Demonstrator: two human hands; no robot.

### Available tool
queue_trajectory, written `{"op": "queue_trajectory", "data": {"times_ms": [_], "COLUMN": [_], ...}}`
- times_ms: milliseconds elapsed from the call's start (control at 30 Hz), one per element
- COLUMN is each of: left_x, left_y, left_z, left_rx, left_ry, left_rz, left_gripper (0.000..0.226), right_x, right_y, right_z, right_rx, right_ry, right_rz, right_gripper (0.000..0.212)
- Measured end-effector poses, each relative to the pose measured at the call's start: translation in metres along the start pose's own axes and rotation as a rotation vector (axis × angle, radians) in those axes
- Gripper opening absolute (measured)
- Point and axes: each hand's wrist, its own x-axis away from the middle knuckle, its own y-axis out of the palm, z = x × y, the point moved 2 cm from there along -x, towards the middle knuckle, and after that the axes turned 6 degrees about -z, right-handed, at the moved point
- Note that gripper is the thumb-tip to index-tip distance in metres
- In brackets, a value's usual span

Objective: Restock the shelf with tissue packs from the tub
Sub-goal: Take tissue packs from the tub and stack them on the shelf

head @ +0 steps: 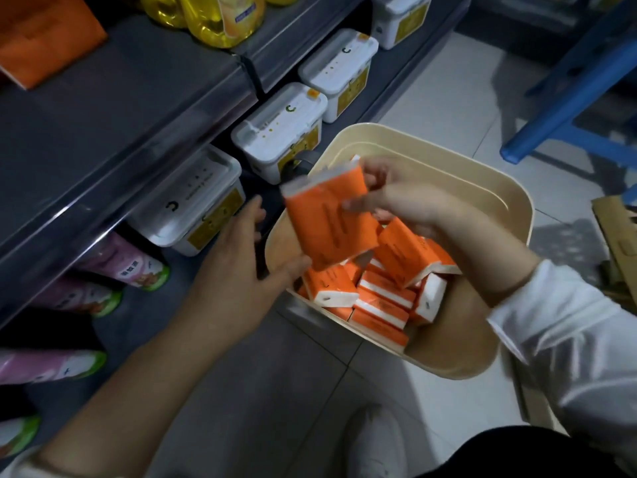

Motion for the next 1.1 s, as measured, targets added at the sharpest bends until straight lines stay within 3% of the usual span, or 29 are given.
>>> {"op": "queue_trajectory", "data": {"times_ms": [100,167,267,333,400,500,700,767,867,1000,1100], "left_x": [0.0,0.001,0.004,0.003,0.003,0.003,0.002,0.002,0.003,0.005,0.009], "left_y": [-0.011,-0.021,-0.029,-0.032,-0.035,-0.039,-0.038,-0.037,-0.038,-0.039,-0.039], "left_z": [0.009,0.011,0.007,0.002,-0.005,-0.016,-0.019,-0.018,-0.016,-0.013,-0.01], "left_rx": [0.218,0.243,0.221,0.237,0.266,0.353,0.383,0.364,0.36,0.364,0.359], "left_ry": [0.026,0.007,-0.039,-0.091,-0.153,-0.225,-0.288,-0.277,-0.269,-0.272,-0.265], "left_rz": [0.16,0.249,0.318,0.335,0.335,0.358,0.356,0.354,0.34,0.333,0.324], "left_gripper": [0.066,0.049,0.039,0.034,0.034,0.043,0.048,0.049,0.048,0.046,0.046], "right_x": [0.002,-0.001,-0.017,-0.022,-0.019,-0.012,-0.018,-0.019,-0.014,-0.012,-0.018], "right_y": [0.029,0.039,0.033,0.028,0.028,0.035,0.056,0.062,0.072,0.086,0.089], "right_z": [-0.045,-0.048,-0.012,0.029,0.074,0.134,0.176,0.174,0.167,0.164,0.162], "right_rx": [-0.234,-0.272,-0.34,-0.279,-0.16,-0.049,-0.252,-0.293,-0.27,-0.225,-0.358], "right_ry": [-0.16,-0.187,-0.006,0.238,0.476,0.64,0.759,0.8,0.865,0.901,0.855], "right_rz": [-0.239,-0.277,-0.091,0.135,0.249,0.222,0.287,0.287,0.209,0.189,0.26], "right_gripper": [0.036,0.038,0.026,0.018,0.015,0.041,0.084,0.07,0.011,0.025,0.038]}}
